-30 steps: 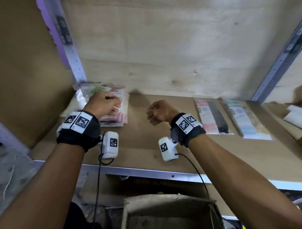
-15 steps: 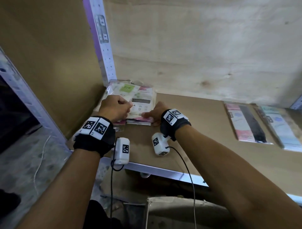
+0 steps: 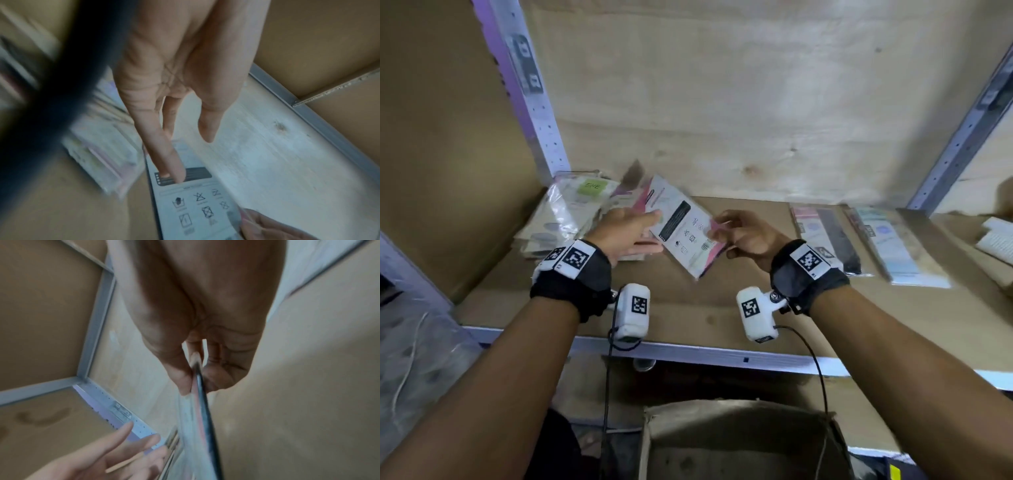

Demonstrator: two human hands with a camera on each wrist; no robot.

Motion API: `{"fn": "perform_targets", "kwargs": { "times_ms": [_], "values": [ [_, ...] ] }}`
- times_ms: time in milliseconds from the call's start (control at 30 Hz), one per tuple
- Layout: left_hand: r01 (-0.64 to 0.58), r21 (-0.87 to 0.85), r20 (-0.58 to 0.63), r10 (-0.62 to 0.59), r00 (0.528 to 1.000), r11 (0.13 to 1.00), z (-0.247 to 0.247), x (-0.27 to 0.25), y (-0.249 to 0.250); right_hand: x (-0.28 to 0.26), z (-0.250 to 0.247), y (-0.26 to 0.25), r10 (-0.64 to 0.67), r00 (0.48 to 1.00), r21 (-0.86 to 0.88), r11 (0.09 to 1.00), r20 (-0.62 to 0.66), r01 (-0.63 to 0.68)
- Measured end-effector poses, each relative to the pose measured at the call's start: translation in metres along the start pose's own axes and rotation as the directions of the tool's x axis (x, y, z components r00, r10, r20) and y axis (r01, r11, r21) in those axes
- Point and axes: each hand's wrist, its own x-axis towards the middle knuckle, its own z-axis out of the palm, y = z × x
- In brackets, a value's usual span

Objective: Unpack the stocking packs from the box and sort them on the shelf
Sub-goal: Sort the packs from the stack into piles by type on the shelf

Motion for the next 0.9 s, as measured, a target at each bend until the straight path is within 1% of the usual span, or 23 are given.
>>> {"fn": "perform_targets", "kwargs": {
  "times_ms": [67,133,200,267,333,400,433,533,567,600,633,667,700,733,800,833,900],
  "values": [
    [0.040,-0.086,0.097,-0.032,0.995,0.996,0.019,-0.002,0.004,-0.021,-0.018,0.001,-0.102,0.994,0.005,0.995,-0.050,0.102],
    [0.090,-0.207,0.183,-0.052,0.982,0.974,0.036,-0.002,0.009,-0.038,-0.034,0.004,-0.192,0.978,-0.050,0.981,-0.085,0.188],
    [0.147,-0.319,0.246,-0.068,0.967,0.937,0.052,0.000,0.012,-0.049,-0.049,0.010,-0.263,0.961,-0.193,0.951,-0.082,0.243],
    [0.171,-0.418,0.250,-0.068,0.966,0.892,0.068,0.003,0.012,-0.055,-0.061,0.017,-0.293,0.955,-0.341,0.904,-0.052,0.259],
    [0.144,-0.460,0.214,-0.048,0.976,0.876,0.081,0.007,0.008,-0.061,-0.071,0.024,-0.275,0.960,-0.388,0.891,-0.045,0.237],
    [0.114,-0.423,0.190,-0.035,0.981,0.899,0.090,0.011,0.002,-0.065,-0.081,0.032,-0.236,0.970,-0.359,0.911,-0.052,0.202],
    [0.108,-0.392,0.199,-0.030,0.980,0.913,0.092,0.013,-0.001,-0.066,-0.086,0.035,-0.227,0.971,-0.342,0.921,-0.080,0.187],
    [0.091,-0.312,0.281,0.000,0.960,0.946,0.093,0.016,-0.005,-0.063,-0.106,0.042,-0.231,0.939,-0.372,0.920,-0.256,0.125],
    [0.085,-0.293,0.314,0.012,0.949,0.952,0.094,0.016,-0.005,-0.062,-0.111,0.045,-0.206,0.933,-0.371,0.925,-0.295,0.087],
    [0.081,-0.282,0.343,0.021,0.939,0.956,0.096,0.014,-0.006,-0.061,-0.116,0.047,-0.153,0.940,-0.346,0.937,-0.306,0.040],
    [0.080,-0.278,0.367,0.029,0.930,0.957,0.098,0.013,-0.007,-0.061,-0.119,0.049,-0.079,0.955,-0.294,0.956,-0.285,-0.009],
    [0.084,-0.276,0.385,0.029,0.923,0.958,0.100,0.012,-0.008,-0.061,-0.121,0.052,0.000,0.972,-0.217,0.975,-0.236,-0.052],
    [0.094,-0.273,0.398,0.023,0.917,0.957,0.103,0.012,-0.010,-0.062,-0.121,0.054,0.060,0.983,-0.135,0.987,-0.175,-0.084],
    [0.104,-0.267,0.404,0.013,0.915,0.958,0.105,0.012,-0.011,-0.063,-0.122,0.056,0.091,0.988,-0.072,0.992,-0.122,-0.100],
    [0.107,-0.256,0.384,0.000,0.923,0.961,0.107,0.015,-0.015,-0.064,-0.123,0.059,0.102,0.993,-0.012,0.995,-0.059,-0.102],
    [0.096,-0.261,0.350,0.002,0.937,0.961,0.106,0.017,-0.016,-0.063,-0.124,0.061,0.097,0.994,0.002,0.995,-0.048,-0.097],
    [0.049,-0.305,0.230,0.023,0.973,0.951,0.098,0.022,-0.016,-0.063,-0.126,0.064,0.095,0.994,0.018,0.995,-0.044,-0.095]
  ]
}}
